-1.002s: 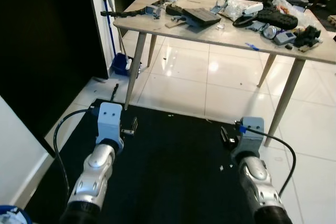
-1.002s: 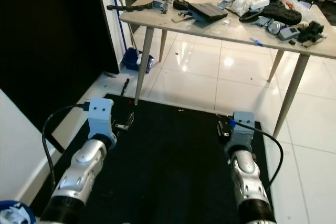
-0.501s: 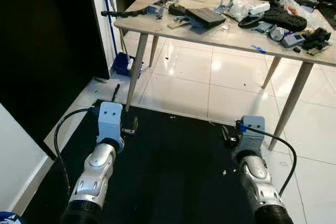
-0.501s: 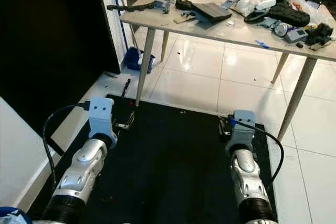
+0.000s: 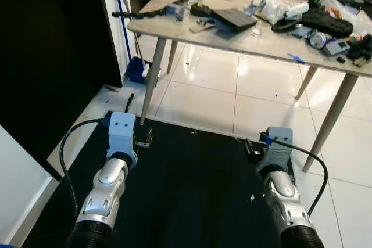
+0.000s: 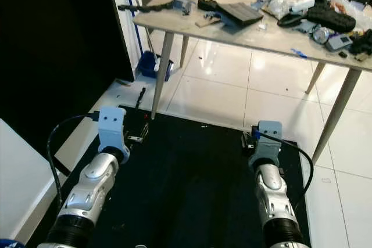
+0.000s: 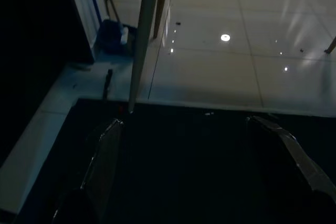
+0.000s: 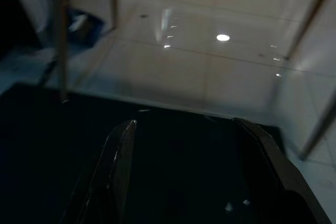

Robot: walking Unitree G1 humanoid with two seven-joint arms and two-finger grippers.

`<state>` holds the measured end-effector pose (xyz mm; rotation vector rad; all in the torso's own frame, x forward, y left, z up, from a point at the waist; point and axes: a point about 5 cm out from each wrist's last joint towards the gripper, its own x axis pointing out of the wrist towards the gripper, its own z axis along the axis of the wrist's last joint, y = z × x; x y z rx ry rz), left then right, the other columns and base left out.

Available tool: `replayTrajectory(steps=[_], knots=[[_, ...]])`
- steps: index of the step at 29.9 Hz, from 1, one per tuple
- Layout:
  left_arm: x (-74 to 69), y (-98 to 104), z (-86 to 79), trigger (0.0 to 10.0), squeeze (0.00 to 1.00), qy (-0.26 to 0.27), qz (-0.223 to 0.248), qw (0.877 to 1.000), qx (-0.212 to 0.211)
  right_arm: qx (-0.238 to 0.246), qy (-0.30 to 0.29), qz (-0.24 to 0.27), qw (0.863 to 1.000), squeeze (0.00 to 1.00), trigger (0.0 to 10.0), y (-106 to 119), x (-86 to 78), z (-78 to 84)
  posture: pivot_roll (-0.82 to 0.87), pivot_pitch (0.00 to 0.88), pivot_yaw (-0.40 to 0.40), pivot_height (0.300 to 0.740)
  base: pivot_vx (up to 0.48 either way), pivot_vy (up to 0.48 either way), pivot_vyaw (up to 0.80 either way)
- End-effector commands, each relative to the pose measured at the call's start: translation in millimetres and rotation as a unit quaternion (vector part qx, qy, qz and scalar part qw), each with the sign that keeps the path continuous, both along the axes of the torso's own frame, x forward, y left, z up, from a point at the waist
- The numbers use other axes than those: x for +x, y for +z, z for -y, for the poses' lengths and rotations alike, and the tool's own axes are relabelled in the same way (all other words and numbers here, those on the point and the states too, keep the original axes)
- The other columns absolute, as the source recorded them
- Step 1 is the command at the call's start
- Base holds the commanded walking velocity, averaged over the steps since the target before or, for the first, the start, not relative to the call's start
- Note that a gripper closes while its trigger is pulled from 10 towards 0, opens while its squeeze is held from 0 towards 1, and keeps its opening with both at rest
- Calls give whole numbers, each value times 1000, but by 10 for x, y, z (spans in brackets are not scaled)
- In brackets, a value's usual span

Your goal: Picking trash to rubbish bin

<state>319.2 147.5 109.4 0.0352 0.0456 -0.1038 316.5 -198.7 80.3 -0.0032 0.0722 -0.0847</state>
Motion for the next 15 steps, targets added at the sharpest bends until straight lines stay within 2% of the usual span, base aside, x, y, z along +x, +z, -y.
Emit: replayTrajectory(steps=[1,15], knots=[[-22,-76,-21,10000,0,3,-18,1000,0,0,-3,-2,1000,0,10000,-21,-23,14,0,140,-22,740,292,0,0],[-14,-74,4,10000,0,0,-17,1000,-1,0,-8,2,1000,0,10000,-9,-20,34,-2,138,-21,740,294,0,0]])
